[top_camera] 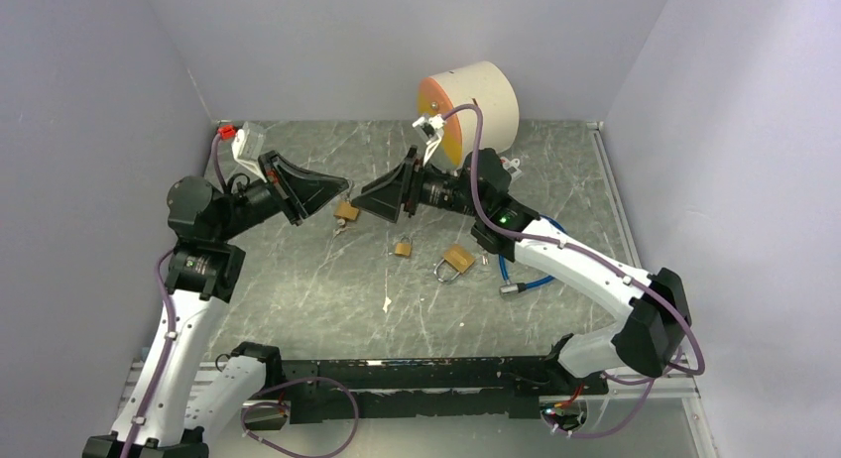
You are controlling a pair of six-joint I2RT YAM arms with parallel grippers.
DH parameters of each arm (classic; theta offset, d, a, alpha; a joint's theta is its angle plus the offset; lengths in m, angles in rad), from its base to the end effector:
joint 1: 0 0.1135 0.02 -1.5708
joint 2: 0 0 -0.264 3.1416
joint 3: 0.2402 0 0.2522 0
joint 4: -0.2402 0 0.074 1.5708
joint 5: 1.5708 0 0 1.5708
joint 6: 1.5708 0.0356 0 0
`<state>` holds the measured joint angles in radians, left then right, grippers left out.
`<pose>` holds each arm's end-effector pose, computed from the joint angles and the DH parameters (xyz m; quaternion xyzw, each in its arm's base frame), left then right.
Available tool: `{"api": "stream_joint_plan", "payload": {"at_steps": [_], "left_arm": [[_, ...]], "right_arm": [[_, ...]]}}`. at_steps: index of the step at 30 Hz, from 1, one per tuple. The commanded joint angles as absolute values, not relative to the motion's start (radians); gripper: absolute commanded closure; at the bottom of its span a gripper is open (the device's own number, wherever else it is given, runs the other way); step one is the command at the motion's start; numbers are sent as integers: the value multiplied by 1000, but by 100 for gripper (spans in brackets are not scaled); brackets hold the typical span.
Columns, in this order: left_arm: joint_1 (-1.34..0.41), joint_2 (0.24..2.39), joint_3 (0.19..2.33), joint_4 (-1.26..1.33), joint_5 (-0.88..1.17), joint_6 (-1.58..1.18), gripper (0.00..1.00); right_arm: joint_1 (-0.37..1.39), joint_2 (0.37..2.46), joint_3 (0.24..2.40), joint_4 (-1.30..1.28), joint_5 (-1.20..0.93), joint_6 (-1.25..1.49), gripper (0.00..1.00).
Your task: Unlock with the key
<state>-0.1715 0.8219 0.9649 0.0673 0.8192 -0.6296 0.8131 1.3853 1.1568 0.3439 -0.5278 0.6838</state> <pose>0.1634 -0.0547 0.4217 0.1705 0.6322 -0.5087 0.5590 0.2121 0.2503 0.3880 -0.2358 0.6282 0.6177 0.4101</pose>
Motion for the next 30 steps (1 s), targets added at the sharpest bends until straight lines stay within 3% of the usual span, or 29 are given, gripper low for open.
{"api": "stream_joint_plan", "payload": {"at_steps": [1,6,11,18,21,27,30], "left_arm": [[-170,858,1005,175,967,-653,97],[-170,864,988,261,973,-727,97],[-170,864,976,285,975,-755,97],[-170,868,970,298,982,-770,98],[-170,865,965,305,983,-778,97],[-170,866,959,337,980,-805,97],[-170,868,955,352,978,-817,97]], "right_arm": [[811,1361,1224,462,-555,733,39],[814,1370,1229,527,-608,761,56],[821,1381,1248,527,-629,758,58],[823,1396,1250,529,-637,762,86],[824,1398,1254,525,-642,761,87],[823,1416,1266,520,-660,771,78],[823,1422,1271,512,-666,771,80]]}}
